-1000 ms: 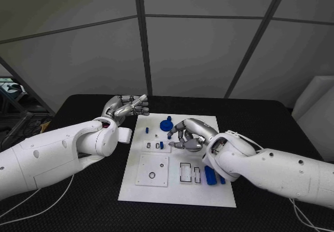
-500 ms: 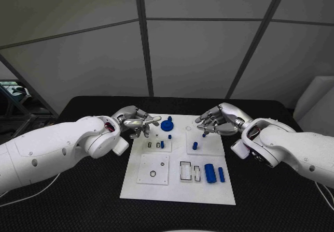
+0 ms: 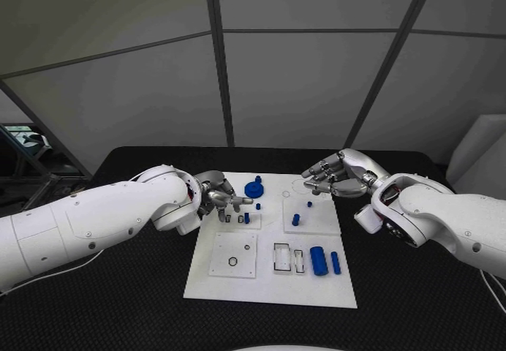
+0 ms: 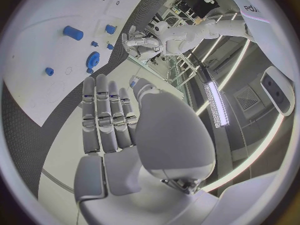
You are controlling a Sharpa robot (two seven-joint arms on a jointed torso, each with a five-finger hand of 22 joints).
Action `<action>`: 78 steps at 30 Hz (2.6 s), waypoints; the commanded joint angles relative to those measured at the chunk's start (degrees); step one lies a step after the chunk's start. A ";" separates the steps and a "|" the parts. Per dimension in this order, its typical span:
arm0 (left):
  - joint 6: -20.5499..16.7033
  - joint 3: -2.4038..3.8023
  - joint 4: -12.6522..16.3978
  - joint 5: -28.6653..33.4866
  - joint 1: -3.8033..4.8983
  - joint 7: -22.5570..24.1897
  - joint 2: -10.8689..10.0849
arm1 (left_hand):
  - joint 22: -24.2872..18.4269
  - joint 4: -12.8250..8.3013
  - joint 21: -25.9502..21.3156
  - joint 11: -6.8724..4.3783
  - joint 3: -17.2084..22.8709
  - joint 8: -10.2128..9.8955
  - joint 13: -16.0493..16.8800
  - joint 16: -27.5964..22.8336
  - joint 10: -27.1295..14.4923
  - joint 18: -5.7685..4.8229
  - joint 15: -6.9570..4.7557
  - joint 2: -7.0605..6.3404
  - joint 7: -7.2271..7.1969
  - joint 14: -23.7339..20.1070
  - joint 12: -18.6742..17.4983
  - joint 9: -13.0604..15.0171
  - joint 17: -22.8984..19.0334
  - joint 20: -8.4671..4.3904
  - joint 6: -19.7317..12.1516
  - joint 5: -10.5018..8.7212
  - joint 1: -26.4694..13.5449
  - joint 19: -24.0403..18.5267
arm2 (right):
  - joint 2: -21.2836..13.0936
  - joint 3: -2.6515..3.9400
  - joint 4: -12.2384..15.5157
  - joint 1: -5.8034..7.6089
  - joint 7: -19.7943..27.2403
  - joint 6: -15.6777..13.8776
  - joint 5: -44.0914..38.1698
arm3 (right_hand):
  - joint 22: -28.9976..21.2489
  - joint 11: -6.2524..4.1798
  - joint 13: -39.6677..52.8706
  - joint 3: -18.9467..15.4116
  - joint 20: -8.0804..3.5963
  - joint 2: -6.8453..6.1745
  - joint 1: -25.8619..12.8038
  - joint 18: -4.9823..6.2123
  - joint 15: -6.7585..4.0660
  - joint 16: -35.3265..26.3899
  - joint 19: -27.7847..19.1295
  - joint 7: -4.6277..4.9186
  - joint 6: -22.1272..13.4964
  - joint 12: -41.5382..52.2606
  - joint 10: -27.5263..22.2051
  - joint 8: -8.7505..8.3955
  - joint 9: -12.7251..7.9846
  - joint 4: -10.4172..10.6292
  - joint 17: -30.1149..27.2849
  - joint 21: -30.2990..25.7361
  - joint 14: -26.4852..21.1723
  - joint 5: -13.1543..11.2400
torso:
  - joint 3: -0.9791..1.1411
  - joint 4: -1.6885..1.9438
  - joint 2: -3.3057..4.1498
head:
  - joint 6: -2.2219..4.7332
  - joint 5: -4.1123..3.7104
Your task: Assemble the parts on the task board
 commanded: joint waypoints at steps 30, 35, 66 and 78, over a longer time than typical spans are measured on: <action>7.96 -3.42 -5.41 -9.22 2.34 -4.62 6.65 | -0.98 -0.22 -0.43 0.20 -1.85 1.90 -0.87 -1.12 -1.35 -3.34 0.01 1.11 0.00 0.49 -0.61 3.52 1.28 0.16 -2.02 0.31 0.33 -0.61 | 1.36 0.02 -1.03 0.13 -2.39 -2.06 -3.16 | -2.10 0.72 -1.93 -0.47 0.51 0.00 -1.87 0.12 0.72 -3.57 0.94 0.80 -0.51 -1.23 -0.29 -0.96 -0.01 -0.68 -1.78 -3.16 0.37 1.64 | -0.14 0.03 0.25 | -0.74 0.34; 8.53 -3.42 -5.73 -9.24 2.39 -4.69 7.09 | -0.92 -0.31 -0.42 0.20 -1.88 2.13 -0.87 -1.26 -1.44 -3.34 0.02 1.31 0.00 0.52 -0.61 4.02 1.48 0.17 -2.27 0.47 0.89 -0.63 | 1.51 0.02 -1.11 0.13 -2.49 -1.95 -3.17 | -2.19 0.74 -1.96 -0.48 0.54 0.01 -1.90 0.12 0.75 -3.71 0.95 0.83 -0.55 -1.26 -0.33 -0.97 -0.01 -0.70 -1.86 -3.30 0.36 1.75 | -0.16 -0.01 0.27 | -0.84 0.31; 8.13 -3.42 -5.68 -6.85 2.45 -4.62 7.43 | -0.60 -4.28 -0.82 -0.77 14.15 4.33 -1.17 -3.53 -2.31 -3.22 -0.59 4.60 -0.97 0.91 -1.72 10.73 4.31 -0.43 -5.52 1.58 15.17 -1.25 | 1.92 0.01 -1.84 0.12 -2.77 -1.20 -3.18 | -2.76 0.78 -2.03 -0.28 0.64 0.16 -1.75 0.14 0.83 -4.51 1.14 0.86 -0.70 -1.30 -0.45 -0.93 0.01 -1.03 -2.29 -4.13 0.44 2.99 | -0.23 0.08 0.26 | -1.31 -0.05; 3.63 -3.41 -2.91 -3.74 2.44 -4.32 4.85 | 0.88 -6.21 -0.58 -0.63 44.21 7.01 -1.26 -5.18 -1.35 -3.39 -0.37 -6.69 -0.66 1.53 -1.66 15.79 6.24 -0.27 -6.49 1.09 6.49 -0.72 | 2.03 0.00 -2.27 0.11 -2.10 -1.77 -3.19 | -2.92 0.85 -2.04 -0.26 0.69 0.14 -1.81 0.12 0.90 -4.77 1.12 0.94 -0.82 -1.34 -0.56 -0.95 0.00 -1.07 -2.42 -4.38 0.36 3.18 | -0.18 0.15 0.18 | -1.54 0.17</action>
